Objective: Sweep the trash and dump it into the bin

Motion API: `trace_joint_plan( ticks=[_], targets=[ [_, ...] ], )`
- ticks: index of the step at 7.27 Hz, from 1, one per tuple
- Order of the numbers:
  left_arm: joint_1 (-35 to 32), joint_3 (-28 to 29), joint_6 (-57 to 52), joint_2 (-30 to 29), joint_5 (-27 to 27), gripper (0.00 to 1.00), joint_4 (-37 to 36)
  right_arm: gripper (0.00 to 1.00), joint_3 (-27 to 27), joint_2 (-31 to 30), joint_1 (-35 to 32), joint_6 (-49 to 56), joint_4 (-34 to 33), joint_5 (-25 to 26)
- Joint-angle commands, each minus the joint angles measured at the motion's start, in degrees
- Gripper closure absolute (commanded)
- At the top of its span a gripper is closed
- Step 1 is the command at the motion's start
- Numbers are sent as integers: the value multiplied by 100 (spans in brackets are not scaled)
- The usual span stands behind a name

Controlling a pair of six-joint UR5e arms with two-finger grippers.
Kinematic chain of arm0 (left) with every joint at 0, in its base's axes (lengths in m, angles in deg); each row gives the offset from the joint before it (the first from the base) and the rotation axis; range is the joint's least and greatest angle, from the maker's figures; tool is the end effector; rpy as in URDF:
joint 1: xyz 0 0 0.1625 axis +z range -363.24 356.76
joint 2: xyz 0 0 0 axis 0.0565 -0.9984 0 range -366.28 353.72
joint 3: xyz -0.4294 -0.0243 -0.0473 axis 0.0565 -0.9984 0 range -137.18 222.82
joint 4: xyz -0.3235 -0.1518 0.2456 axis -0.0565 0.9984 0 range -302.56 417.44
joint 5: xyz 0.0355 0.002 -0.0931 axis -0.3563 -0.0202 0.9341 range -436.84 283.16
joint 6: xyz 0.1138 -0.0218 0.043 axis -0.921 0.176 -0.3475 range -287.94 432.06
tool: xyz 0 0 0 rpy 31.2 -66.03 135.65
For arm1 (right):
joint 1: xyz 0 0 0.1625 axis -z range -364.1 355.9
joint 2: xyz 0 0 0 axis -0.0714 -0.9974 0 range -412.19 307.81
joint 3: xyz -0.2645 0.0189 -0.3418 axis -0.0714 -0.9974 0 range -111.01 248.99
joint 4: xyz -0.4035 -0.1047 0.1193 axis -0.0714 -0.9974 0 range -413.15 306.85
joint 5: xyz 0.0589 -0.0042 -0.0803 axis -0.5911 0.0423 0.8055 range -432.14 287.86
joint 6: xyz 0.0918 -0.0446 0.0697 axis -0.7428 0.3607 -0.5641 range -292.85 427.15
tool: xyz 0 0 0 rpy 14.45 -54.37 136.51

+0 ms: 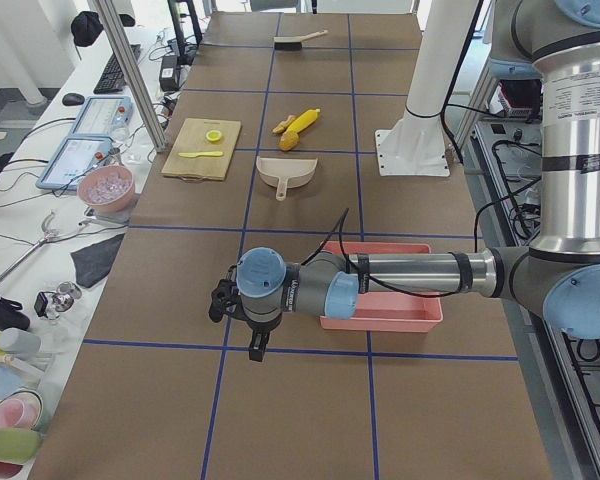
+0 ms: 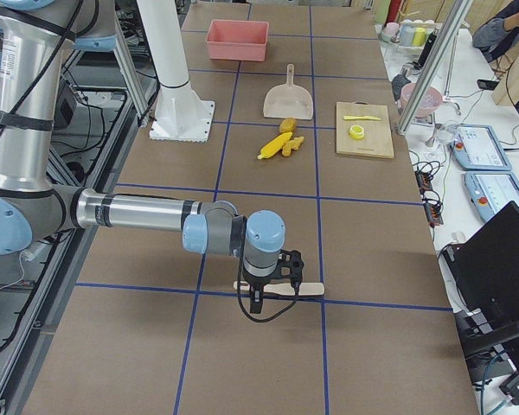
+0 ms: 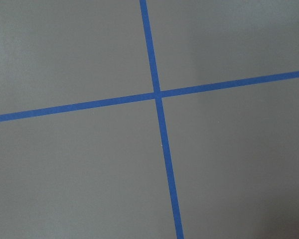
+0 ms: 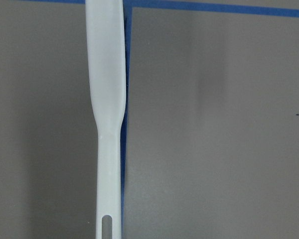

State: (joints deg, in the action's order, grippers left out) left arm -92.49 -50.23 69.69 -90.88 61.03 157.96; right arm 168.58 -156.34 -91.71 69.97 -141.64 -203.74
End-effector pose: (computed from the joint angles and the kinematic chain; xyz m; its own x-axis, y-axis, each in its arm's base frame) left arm -0.0354 -0.4824 0.6782 0.6683 0.1548 -0.7276 -0.0406 0.9842 0.1722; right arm 0.0345 -0.4020 0.7124 0.7457 -0.0450 0.6648 0.0785 0.9967 -0.0206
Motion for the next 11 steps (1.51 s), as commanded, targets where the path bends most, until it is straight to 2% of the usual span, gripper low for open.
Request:
trace_joint_plan(
  ticks=[1,2,4,5,6,11],
  targets=[
    [-5,-3,0,5,3,2,-6,0,-150,-282,147,-132,456,-15],
    [-5,6,0,-4,3,2,-6,0,-246,-265,400,-176,561,2],
    [-5,6,0,14,3,2,-15,0,-947,-212,857,-919,1986,3],
    [-5,6,0,14,3,2,-15,0,-1107,-203,904,-1081,2377,-15],
    [-5,-3,-26,14,3,2,-24,0,-1108,23,1017,-1282,2355,-32],
    [30,-221,-26,-205,-23,1,-146,0,-1047,306,1036,-1835,2320,-85]
  ],
)
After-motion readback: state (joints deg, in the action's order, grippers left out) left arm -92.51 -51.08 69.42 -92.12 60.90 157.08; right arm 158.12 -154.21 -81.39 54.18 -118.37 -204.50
